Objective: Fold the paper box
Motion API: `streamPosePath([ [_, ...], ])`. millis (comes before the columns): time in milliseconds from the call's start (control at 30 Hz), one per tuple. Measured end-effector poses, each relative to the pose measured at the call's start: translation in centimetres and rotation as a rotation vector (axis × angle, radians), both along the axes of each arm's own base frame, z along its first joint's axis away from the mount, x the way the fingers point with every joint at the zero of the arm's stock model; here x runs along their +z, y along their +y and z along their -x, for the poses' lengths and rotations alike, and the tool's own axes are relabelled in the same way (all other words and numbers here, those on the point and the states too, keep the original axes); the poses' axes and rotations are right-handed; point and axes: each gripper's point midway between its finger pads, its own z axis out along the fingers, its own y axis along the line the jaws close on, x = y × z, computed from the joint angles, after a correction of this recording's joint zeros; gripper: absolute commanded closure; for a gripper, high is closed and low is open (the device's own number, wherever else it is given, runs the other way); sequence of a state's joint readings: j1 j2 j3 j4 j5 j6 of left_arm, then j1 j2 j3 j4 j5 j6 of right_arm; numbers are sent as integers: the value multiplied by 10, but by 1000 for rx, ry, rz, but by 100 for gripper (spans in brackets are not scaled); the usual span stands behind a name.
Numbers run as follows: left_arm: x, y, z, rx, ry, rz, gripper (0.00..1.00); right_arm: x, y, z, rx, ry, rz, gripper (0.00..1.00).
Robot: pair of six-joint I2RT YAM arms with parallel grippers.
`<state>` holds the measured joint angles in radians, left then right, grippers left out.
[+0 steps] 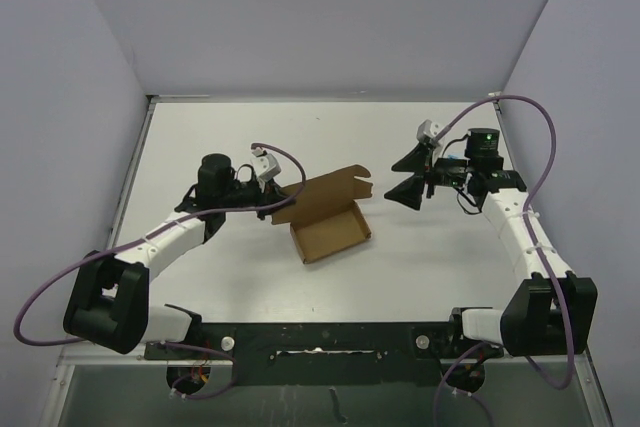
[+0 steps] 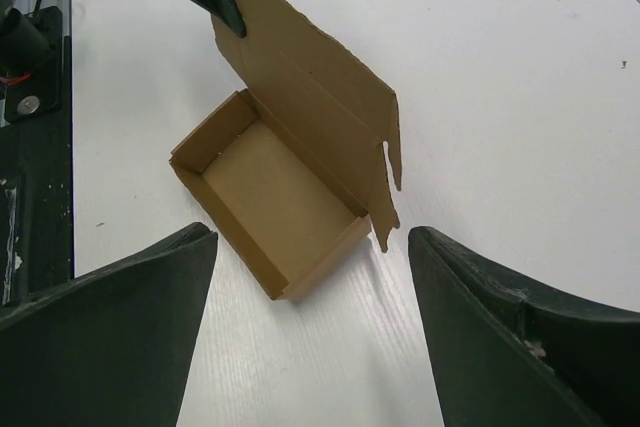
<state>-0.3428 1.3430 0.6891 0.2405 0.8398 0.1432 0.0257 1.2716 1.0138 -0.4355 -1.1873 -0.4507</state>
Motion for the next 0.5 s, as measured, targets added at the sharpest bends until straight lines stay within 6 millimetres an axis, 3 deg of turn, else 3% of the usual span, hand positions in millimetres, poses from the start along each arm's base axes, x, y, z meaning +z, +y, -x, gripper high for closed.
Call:
streamPosePath([
  [300, 13, -2, -5, -22, -43, -3, 100, 3, -16, -6, -40, -2, -17, 21],
  [500, 7, -3, -5, -32, -29, -9, 100, 5, -28, -11, -68, -15, -25, 21],
])
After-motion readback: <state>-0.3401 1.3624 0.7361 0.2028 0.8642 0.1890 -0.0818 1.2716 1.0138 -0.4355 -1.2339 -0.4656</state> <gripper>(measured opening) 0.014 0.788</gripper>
